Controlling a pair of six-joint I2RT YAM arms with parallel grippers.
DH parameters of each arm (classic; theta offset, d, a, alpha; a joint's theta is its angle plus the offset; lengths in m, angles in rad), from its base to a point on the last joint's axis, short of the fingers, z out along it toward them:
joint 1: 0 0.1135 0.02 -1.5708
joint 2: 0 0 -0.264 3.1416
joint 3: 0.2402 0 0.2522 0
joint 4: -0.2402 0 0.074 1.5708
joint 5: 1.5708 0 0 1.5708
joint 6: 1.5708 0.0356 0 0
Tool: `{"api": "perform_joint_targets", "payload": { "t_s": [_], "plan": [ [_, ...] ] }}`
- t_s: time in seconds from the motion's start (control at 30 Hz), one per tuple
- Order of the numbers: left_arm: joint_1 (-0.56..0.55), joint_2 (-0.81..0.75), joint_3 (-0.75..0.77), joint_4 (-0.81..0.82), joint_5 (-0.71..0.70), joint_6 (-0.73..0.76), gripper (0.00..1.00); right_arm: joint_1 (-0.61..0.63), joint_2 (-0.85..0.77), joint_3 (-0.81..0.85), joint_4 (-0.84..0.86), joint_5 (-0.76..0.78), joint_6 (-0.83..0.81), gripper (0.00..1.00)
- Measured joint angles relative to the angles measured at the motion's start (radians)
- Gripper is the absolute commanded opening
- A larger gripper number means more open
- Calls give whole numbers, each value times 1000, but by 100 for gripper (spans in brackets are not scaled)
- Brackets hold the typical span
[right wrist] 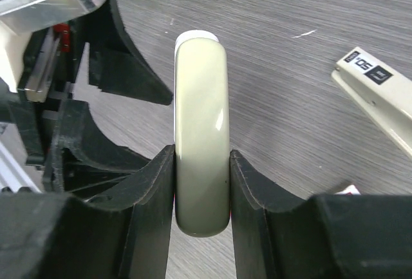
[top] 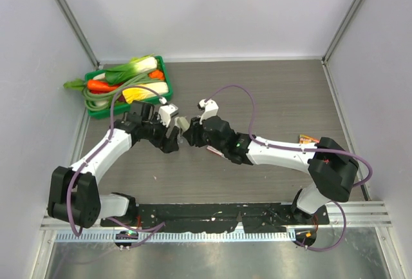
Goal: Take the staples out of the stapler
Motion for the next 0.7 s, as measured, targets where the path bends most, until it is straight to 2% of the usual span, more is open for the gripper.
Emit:
{"api": "perform_joint_targets", "payload": {
  "t_s": [0.1, 0.17, 0.2, 0.3, 0.67, 0.7],
  "plan": [
    [0, 0, -10, 26, 13, 33, 79, -5, 0, -5, 23, -32, 23, 1],
    [0, 0, -16, 41, 19, 50, 73, -7, 0, -12, 33, -51, 37, 1],
    [0, 2, -18, 46, 22, 58, 57, -7, 0, -17, 38, -58, 43, 1],
    [0, 17, -18, 56, 29, 77, 23, -11, 0, -28, 45, -72, 54, 1],
    [0, 74, -17, 66, 23, 125, 20, -31, 0, -51, 47, -118, 88, 1],
    [0, 74, -17, 68, 13, 126, 17, -35, 0, -51, 47, -125, 89, 1]
  ]
}}
